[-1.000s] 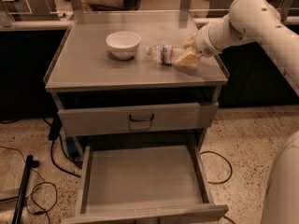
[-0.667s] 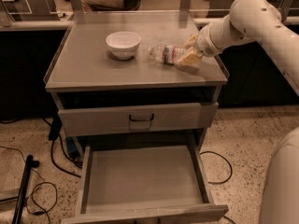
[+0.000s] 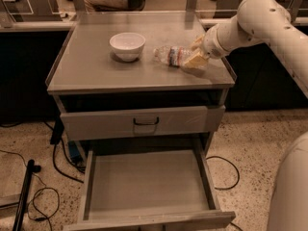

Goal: Pick water bottle from middle drawer and place on counter

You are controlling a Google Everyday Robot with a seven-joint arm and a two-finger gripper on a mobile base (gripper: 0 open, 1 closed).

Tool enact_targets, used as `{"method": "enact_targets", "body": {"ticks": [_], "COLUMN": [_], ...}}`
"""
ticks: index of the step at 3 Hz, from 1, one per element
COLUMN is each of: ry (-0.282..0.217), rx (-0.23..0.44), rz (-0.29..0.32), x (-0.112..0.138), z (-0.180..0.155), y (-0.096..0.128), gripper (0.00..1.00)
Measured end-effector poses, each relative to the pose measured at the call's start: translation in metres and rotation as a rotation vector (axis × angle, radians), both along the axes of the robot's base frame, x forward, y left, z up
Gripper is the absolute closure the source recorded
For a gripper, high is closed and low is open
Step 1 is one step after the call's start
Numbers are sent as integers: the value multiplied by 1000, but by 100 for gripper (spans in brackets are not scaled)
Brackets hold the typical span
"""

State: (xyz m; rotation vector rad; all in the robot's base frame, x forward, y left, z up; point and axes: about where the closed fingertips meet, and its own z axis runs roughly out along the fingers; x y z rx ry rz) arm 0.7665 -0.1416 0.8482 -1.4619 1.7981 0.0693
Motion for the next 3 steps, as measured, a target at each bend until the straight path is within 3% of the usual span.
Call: {"method": "enact_targets", "body": {"ticks": [2,3], "ry": [0,0], "rx": [0,0], "rz": [0,0], "x": [0,0], "z": [0,0], "y": [0,0], "gripper": [11,0]}}
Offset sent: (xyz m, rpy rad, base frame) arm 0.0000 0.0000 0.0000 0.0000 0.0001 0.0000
